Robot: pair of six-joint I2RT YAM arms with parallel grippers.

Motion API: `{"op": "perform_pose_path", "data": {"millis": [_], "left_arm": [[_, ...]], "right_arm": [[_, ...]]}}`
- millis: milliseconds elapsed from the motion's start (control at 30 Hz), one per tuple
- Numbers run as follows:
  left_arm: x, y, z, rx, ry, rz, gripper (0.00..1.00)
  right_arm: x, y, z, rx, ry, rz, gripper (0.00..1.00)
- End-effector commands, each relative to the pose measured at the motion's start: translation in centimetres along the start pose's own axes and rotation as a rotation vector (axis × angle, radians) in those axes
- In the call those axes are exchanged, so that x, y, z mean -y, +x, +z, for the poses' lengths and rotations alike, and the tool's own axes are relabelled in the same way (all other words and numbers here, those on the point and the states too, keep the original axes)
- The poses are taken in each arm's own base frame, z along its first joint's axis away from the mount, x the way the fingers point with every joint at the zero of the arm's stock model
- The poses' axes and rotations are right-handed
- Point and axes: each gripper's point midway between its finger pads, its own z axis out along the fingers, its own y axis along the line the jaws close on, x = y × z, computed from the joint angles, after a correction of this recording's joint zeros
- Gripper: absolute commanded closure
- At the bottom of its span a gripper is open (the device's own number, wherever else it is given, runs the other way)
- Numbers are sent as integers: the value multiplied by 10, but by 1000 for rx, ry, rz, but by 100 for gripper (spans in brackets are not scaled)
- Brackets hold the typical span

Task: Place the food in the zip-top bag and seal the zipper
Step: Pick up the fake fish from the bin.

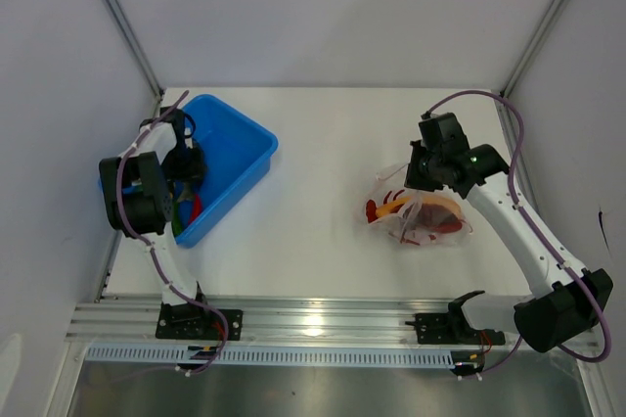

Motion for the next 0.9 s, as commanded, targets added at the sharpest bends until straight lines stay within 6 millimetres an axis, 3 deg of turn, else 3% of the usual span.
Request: {"op": "perform_pose_path", "data": {"millis": [0,200,467,633,667,867], "left_arm": [[-5,-6,-4,-14,-7,-9,29],[-3,-9,-3,-38,7,-4,30],[-1,-11,0,-53,64,-16,54],[0,-12,0,-63,78,-40,97],[0,-12,-1,-59,79,-45,99],[5,-3,-13,-27,111,-81,100]], "right_arm": [[-9,-16,-11,61,-43,20,100],[-9,-18,-15,72,-42,22,100],[-7,-20,-20,86,-39,19,100],[-9,-23,-22,92,-44,13,100],[-9,-23,-22,91,-44,13,100],[-9,-23,-23,96,-44,18,100]]}}
